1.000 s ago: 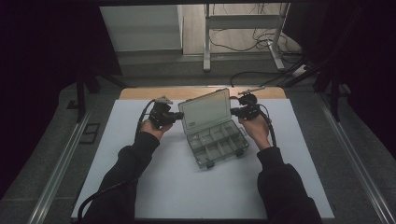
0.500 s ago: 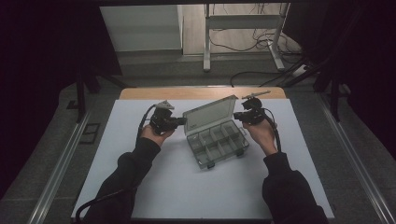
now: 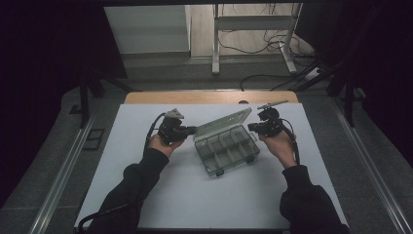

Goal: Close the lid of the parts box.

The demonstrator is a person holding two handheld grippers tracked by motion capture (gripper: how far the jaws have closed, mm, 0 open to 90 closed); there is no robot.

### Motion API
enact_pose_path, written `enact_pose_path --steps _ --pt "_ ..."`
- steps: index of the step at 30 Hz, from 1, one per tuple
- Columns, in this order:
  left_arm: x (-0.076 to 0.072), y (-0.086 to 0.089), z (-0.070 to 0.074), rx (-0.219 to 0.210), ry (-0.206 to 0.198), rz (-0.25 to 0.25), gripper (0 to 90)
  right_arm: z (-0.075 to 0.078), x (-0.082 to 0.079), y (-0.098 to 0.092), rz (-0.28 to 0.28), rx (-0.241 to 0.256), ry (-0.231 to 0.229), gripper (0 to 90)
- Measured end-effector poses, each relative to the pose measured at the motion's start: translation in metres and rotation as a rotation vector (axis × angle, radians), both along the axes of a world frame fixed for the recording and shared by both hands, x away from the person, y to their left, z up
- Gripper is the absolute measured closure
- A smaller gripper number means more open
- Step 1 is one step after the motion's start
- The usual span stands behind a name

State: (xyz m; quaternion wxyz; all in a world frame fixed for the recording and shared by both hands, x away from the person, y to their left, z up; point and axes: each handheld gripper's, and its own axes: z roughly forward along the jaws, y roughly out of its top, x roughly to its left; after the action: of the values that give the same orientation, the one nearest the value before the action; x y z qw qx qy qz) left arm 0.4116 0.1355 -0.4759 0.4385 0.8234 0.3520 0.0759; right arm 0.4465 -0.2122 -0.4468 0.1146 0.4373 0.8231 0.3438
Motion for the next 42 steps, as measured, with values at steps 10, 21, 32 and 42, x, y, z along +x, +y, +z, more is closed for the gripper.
enact_pose_path --steps 10,21,32,42 --pt "-0.007 -0.001 -0.001 0.006 -0.001 -0.007 86.9 0.003 -0.018 -0.014 -0.011 0.012 -0.005 86.4" --pt "-0.017 -0.006 -0.003 0.002 0.007 -0.02 86.5 0.008 -0.038 -0.033 -0.035 0.027 -0.033 85.8" --pt "-0.028 -0.008 -0.005 -0.002 0.017 -0.027 86.4 0.009 -0.053 -0.049 -0.064 0.034 -0.059 85.9" --pt "-0.041 -0.011 -0.008 0.016 0.018 -0.034 85.9 0.013 -0.062 -0.054 -0.061 0.054 -0.082 85.4"
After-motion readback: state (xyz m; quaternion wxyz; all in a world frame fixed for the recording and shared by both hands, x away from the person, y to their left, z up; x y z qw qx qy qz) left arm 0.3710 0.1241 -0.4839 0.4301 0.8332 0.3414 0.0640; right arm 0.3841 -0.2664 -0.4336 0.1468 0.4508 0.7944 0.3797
